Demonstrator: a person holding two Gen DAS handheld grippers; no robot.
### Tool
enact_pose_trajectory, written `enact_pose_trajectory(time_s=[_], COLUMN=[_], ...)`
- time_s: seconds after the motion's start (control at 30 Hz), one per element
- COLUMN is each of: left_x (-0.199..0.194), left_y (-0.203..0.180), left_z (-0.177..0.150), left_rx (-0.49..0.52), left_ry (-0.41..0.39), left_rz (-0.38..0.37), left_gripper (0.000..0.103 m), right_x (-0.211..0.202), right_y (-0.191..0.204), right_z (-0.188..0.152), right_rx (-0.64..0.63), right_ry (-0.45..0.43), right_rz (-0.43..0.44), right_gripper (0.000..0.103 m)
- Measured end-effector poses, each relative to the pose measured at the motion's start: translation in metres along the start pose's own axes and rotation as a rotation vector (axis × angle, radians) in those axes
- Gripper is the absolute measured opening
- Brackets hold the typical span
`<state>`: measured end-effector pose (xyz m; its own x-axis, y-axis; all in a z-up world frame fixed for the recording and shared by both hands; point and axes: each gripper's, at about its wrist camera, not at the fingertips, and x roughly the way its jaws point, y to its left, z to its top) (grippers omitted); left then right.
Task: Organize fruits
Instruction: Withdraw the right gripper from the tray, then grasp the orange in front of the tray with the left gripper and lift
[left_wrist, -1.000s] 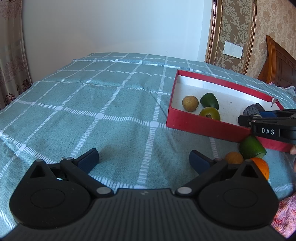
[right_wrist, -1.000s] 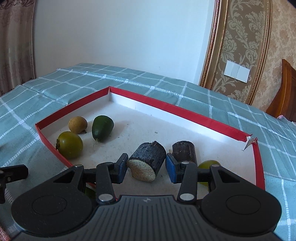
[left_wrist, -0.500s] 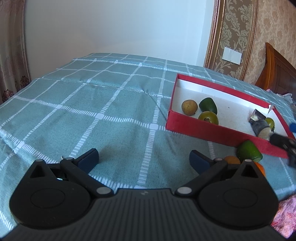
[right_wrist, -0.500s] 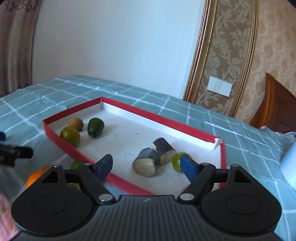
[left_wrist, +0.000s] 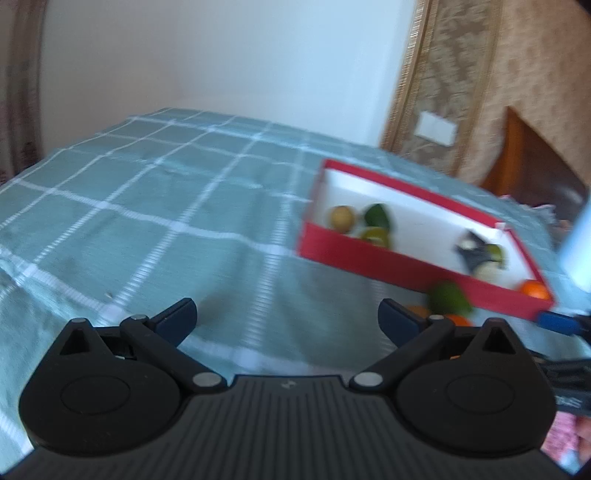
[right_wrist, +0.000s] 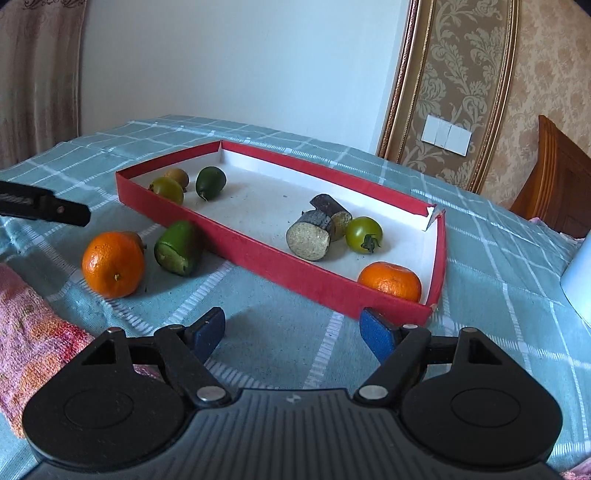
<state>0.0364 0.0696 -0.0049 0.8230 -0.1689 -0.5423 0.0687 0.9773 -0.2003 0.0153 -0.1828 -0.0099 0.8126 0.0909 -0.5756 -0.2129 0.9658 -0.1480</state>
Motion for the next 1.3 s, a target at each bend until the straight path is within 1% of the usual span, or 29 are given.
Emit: enact_pose_trajectory(time_s=[0.03,0.1,0.17,0.23,0.33,0.43,0.47,0.53,0.6,0.67,0.7,0.73,0.8,0.87,1.0,1.1,1.2,1.3], left_x=[-0.005,-0.012,-0.016,-0.018,-0.016,-0.015,-0.015,-0.013,-0.01,-0.006,-0.004,-0.002,0.002,0.002,-0.001,-0.009,-0.017,-0.022], left_y=[-0.006,-0.021,-0.037,-0.052,-0.069,-0.074,-0.075,-0.08,-0.086,-0.089,-0.09,-0.091,-0.093,-0.095,-0.093,-0.094,-0.094,-0.093], left_z=[-0.002,-0.006,-0.01,-0.013,-0.017,-0.018,-0.019,-0.021,-0.023,-0.026,-0.027,-0.027,-0.027,-0.03,-0.032,-0.033,-0.029,-0.02], left_rx=[0.014,0.055,0.098,0.14,0.181,0.187,0.186,0.212,0.241,0.248,0.249,0.249,0.256,0.271,0.271,0.283,0.292,0.285], left_ry=[-0.003,0.004,0.007,0.014,0.009,-0.007,-0.012,-0.004,0.01,0.01,0.009,0.012,0.026,0.017,0.007,-0.019,-0.049,-0.063], left_rz=[-0.024,-0.076,-0.122,-0.159,-0.155,-0.143,-0.14,-0.146,-0.127,-0.112,-0.113,-0.117,-0.109,-0.101,-0.106,-0.113,-0.111,-0.12], left_gripper=[0.103,0.103,0.103,0.103,0.103,0.102,0.098,0.077,0.07,0.066,0.058,0.048,0.036,0.035,0.035,0.035,0.035,0.035], right_x=[0.0,0.0,0.0,-0.001,-0.002,0.001,0.001,0.001,0.001,0.002,0.002,0.003,0.002,0.003,0.003,0.003,0.004,0.005], right_y=[0.0,-0.001,-0.004,-0.008,-0.016,-0.025,-0.025,-0.024,-0.022,-0.022,-0.023,-0.023,-0.023,-0.024,-0.024,-0.024,-0.025,-0.026], right_z=[0.0,-0.001,-0.001,-0.002,-0.005,-0.005,-0.005,-0.005,-0.005,-0.004,-0.004,-0.004,-0.004,-0.004,-0.004,-0.004,-0.004,-0.003], right_rx=[0.002,0.011,0.027,0.041,0.08,0.127,0.128,0.12,0.113,0.116,0.117,0.117,0.117,0.118,0.119,0.125,0.132,0.139], right_ry=[0.001,0.006,0.011,0.013,0.023,0.037,0.038,0.036,0.036,0.037,0.038,0.038,0.038,0.038,0.04,0.043,0.047,0.049], right_rz=[-0.009,-0.025,-0.039,-0.07,-0.099,-0.088,-0.089,-0.095,-0.103,-0.104,-0.103,-0.103,-0.104,-0.103,-0.107,-0.109,-0.111,-0.111], right_gripper=[0.085,0.089,0.089,0.089,0.089,0.091,0.091,0.091,0.092,0.093,0.093,0.093,0.094,0.094,0.095,0.096,0.098,0.099])
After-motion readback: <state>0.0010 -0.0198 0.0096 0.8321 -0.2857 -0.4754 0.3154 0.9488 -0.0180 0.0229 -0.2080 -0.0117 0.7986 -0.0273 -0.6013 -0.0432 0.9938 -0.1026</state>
